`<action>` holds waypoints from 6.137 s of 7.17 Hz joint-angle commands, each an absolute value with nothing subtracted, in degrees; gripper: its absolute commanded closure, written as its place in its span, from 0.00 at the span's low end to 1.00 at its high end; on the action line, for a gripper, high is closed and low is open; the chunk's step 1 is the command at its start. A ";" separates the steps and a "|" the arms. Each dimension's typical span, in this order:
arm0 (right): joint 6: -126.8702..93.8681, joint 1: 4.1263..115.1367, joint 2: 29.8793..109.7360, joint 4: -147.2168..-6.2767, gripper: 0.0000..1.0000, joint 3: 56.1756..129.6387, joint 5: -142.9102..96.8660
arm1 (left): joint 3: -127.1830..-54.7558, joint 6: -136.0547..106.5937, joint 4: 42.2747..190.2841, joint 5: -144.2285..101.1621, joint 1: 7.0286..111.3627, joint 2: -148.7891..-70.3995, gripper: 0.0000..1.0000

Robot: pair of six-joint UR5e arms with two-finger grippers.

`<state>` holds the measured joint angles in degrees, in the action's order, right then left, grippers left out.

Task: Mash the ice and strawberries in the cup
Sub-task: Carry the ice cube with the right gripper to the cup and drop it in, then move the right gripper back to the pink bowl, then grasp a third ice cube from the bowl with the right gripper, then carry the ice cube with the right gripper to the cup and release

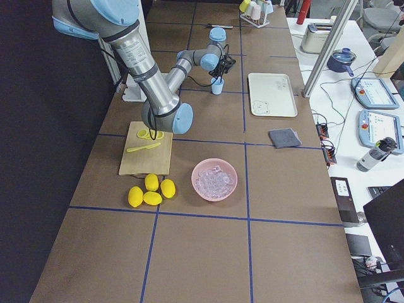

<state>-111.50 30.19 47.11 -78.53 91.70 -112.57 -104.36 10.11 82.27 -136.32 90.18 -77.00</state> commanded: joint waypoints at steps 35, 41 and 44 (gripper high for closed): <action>-42.33 61.44 89.17 -78.04 1.00 114.78 -130.21 | -105.82 10.46 82.35 -136.41 90.26 -76.73 0.00; -97.15 35.99 60.70 -77.70 0.99 108.93 -117.64 | -105.73 10.55 82.35 -136.76 90.26 -76.73 0.00; -102.47 28.75 52.23 -77.43 0.98 100.22 -107.33 | -105.73 10.55 82.35 -137.90 90.26 -76.73 0.00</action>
<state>-100.72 31.06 55.57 -77.52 103.88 -110.44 -105.71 10.54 82.35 -137.77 90.26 -76.73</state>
